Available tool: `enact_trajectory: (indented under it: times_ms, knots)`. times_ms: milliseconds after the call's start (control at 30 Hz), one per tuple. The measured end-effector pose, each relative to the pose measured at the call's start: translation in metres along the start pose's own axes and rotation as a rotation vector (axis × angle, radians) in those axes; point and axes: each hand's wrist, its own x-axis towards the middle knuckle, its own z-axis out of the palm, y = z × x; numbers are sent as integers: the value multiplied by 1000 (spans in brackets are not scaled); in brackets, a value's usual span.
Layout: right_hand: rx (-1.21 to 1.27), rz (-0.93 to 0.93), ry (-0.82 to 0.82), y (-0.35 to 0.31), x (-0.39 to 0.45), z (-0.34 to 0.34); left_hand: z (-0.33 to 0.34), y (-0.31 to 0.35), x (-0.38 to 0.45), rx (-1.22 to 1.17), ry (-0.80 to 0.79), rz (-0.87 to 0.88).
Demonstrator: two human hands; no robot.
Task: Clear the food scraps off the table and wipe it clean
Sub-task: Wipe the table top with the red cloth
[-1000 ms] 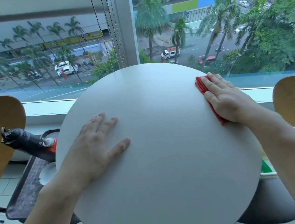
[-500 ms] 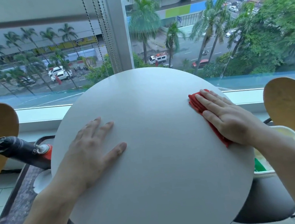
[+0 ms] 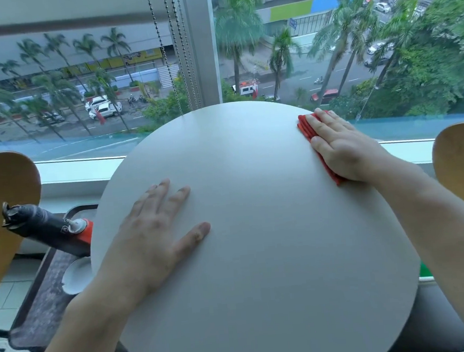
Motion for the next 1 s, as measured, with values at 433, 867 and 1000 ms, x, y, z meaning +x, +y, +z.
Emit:
enact_trajectory:
  times_ms: [433, 867, 1000]
  knots:
    - [-11, -68, 15, -10, -40, 2, -4, 2, 3, -25, -9, 12]
    - [-8, 17, -5, -10, 17, 1, -6, -9, 9, -42, 57, 18]
    - [-27, -11, 11, -36, 33, 7, -7, -13, 8, -48, 57, 9]
